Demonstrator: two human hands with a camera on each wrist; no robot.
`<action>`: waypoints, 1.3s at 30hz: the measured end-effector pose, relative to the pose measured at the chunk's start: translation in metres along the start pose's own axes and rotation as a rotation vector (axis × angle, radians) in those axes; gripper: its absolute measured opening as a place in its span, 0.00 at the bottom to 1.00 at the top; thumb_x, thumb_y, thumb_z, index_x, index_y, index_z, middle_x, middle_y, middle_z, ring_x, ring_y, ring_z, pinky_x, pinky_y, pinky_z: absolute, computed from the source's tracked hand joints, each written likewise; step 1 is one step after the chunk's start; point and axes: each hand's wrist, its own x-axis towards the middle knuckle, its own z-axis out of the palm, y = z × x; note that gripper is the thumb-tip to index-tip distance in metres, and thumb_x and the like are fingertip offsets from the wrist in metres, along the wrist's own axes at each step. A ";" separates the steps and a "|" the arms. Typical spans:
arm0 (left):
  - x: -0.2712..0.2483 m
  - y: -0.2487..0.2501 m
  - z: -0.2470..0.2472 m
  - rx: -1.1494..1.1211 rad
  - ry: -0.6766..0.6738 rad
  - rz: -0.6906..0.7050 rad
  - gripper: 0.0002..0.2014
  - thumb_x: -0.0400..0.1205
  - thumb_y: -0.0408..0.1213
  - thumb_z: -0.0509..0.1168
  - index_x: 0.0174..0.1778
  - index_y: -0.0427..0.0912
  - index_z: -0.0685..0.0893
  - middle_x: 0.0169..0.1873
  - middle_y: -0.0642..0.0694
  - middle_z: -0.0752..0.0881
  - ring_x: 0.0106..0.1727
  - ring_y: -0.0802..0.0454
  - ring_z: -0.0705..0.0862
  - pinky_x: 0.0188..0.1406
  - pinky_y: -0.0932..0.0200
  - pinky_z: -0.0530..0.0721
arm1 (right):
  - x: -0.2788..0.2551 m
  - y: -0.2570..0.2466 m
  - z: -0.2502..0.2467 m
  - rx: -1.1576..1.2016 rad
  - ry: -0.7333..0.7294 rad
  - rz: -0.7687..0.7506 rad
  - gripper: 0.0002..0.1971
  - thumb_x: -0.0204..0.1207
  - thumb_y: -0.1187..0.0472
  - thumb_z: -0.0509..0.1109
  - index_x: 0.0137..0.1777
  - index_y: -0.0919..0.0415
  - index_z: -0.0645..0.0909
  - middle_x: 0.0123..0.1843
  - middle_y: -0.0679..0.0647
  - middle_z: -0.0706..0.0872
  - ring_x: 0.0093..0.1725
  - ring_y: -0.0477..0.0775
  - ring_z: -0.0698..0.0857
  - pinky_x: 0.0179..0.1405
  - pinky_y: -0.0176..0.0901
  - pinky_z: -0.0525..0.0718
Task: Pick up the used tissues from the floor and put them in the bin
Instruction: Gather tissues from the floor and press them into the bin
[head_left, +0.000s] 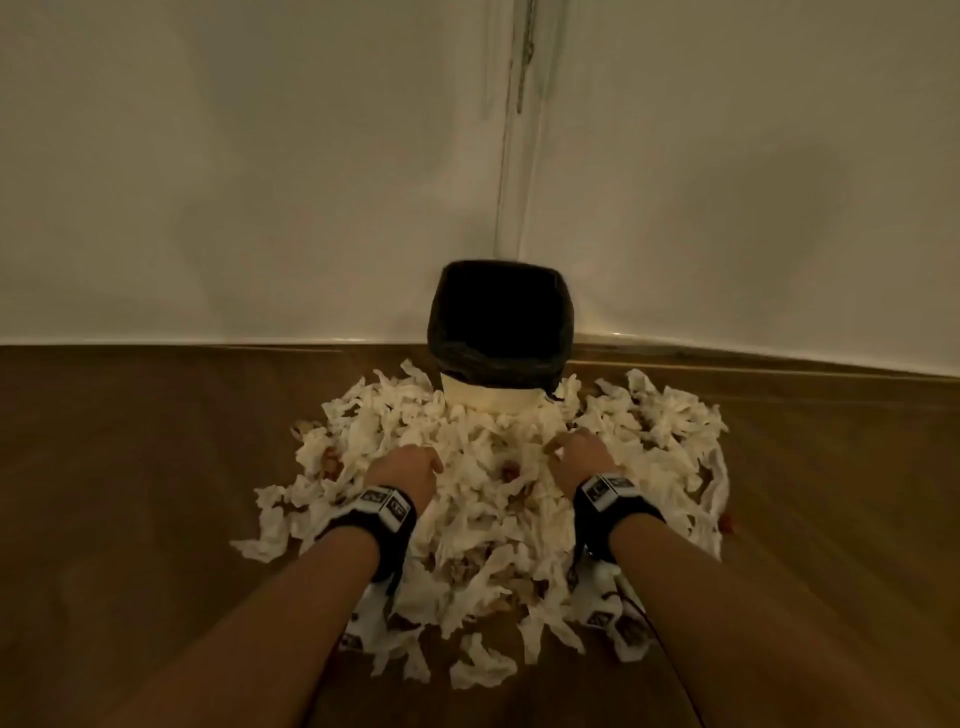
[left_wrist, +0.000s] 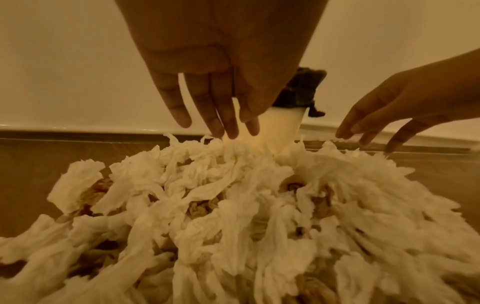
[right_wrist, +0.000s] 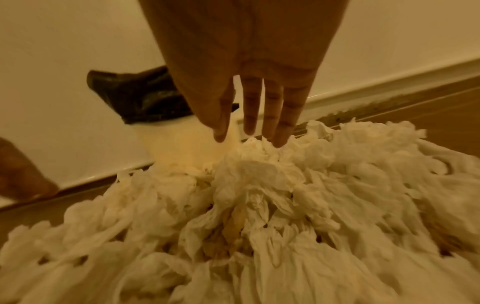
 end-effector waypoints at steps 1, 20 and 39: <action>0.007 0.000 0.006 0.030 -0.019 -0.019 0.14 0.84 0.34 0.54 0.59 0.50 0.81 0.63 0.46 0.79 0.63 0.47 0.78 0.63 0.51 0.79 | 0.007 0.000 0.007 -0.048 -0.047 -0.002 0.15 0.82 0.58 0.59 0.67 0.52 0.79 0.73 0.59 0.70 0.70 0.63 0.71 0.69 0.52 0.73; 0.046 -0.008 0.035 0.039 0.002 -0.025 0.12 0.83 0.33 0.59 0.59 0.43 0.84 0.61 0.42 0.83 0.59 0.46 0.83 0.55 0.60 0.79 | 0.016 0.027 0.022 0.448 0.334 -0.081 0.07 0.76 0.68 0.69 0.51 0.60 0.86 0.56 0.58 0.86 0.55 0.57 0.84 0.58 0.46 0.82; -0.103 0.062 -0.075 -0.659 0.502 0.053 0.07 0.82 0.38 0.63 0.50 0.39 0.75 0.51 0.37 0.81 0.59 0.38 0.79 0.57 0.52 0.75 | -0.137 -0.012 -0.077 1.558 0.158 -0.053 0.13 0.84 0.63 0.58 0.64 0.66 0.77 0.54 0.56 0.80 0.64 0.60 0.77 0.59 0.31 0.73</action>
